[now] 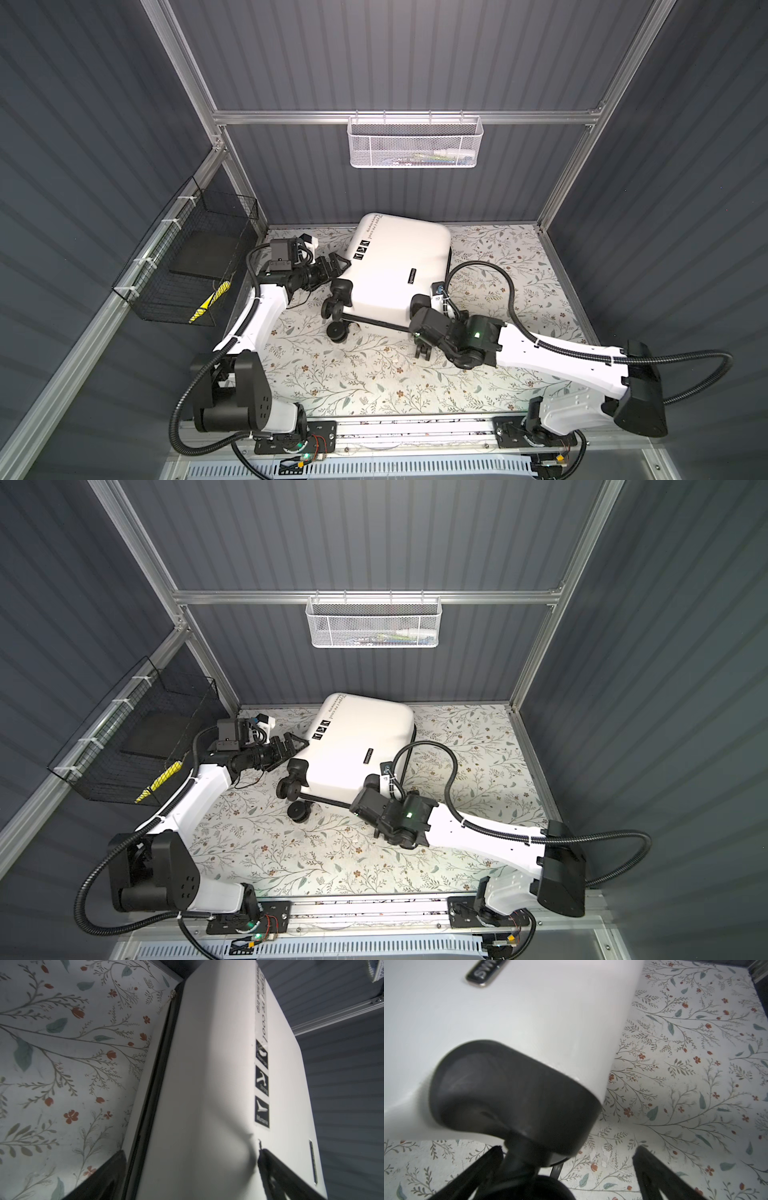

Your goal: Pack the luggage

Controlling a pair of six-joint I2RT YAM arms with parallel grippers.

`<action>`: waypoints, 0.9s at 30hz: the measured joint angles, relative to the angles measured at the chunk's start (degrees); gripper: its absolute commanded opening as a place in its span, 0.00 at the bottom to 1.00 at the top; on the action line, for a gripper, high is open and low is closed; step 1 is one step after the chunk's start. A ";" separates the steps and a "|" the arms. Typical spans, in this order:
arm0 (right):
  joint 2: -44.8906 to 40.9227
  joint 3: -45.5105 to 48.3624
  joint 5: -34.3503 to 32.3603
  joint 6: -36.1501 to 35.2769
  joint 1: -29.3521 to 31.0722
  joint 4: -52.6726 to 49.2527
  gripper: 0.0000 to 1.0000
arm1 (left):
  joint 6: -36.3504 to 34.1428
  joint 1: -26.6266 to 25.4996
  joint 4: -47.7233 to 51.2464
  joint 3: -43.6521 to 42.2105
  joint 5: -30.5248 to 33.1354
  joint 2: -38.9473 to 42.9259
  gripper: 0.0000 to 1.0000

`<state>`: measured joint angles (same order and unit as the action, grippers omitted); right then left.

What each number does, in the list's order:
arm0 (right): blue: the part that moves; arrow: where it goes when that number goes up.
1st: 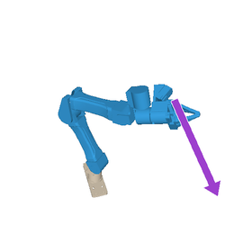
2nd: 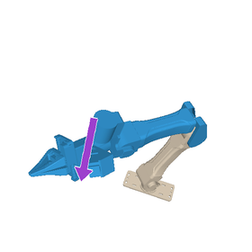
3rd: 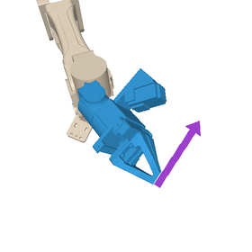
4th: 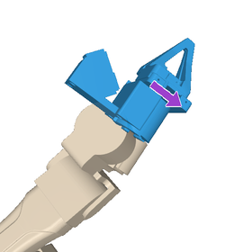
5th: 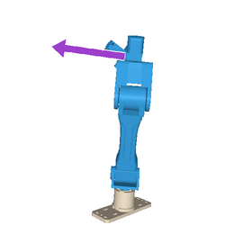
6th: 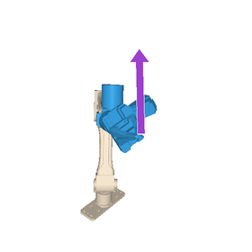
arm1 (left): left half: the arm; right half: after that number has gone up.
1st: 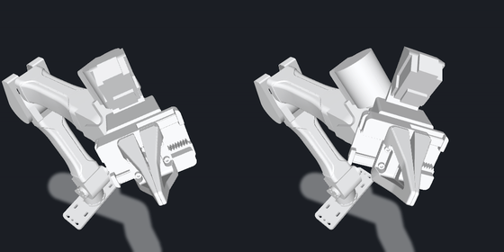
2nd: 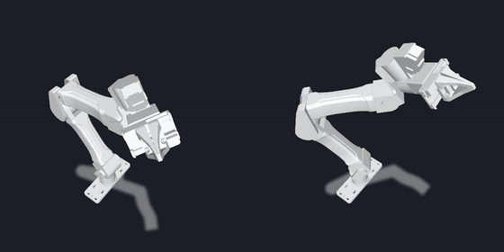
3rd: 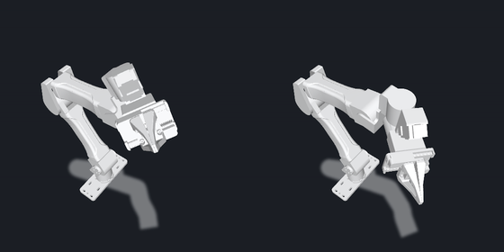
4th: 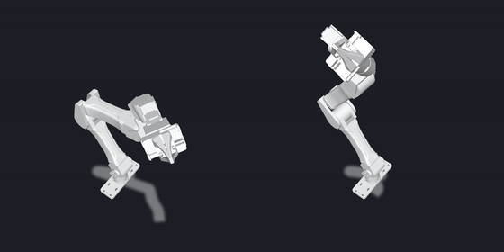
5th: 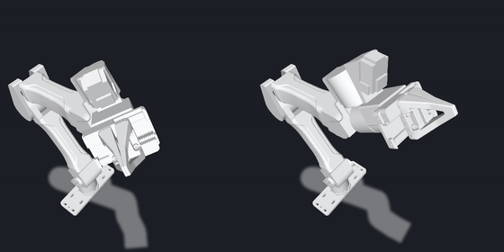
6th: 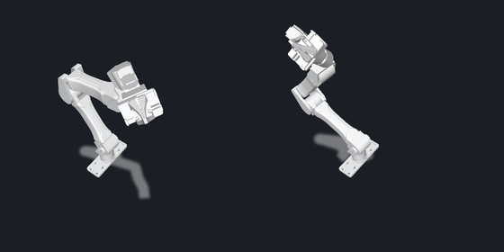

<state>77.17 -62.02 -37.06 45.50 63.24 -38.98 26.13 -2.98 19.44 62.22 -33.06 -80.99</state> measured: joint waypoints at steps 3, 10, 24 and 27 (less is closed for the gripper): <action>-3.37 2.73 2.08 -1.03 -3.10 1.31 0.99 | 1.55 -2.95 -1.38 -1.16 -0.13 1.86 1.00; -11.80 7.69 7.43 -4.70 -7.69 2.64 0.99 | 6.14 -9.14 -6.99 -4.59 1.53 4.96 1.00; -25.27 9.86 15.39 -11.78 -12.26 2.08 0.99 | 10.27 -10.60 -9.60 -6.97 8.55 9.11 1.00; -23.96 9.90 16.22 -12.26 -12.63 2.10 0.99 | 10.08 -10.60 -7.91 -6.51 12.87 11.39 1.00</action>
<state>53.21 -52.12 -20.84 33.23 50.61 -36.88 36.21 -13.58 11.53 55.70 -20.18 -69.60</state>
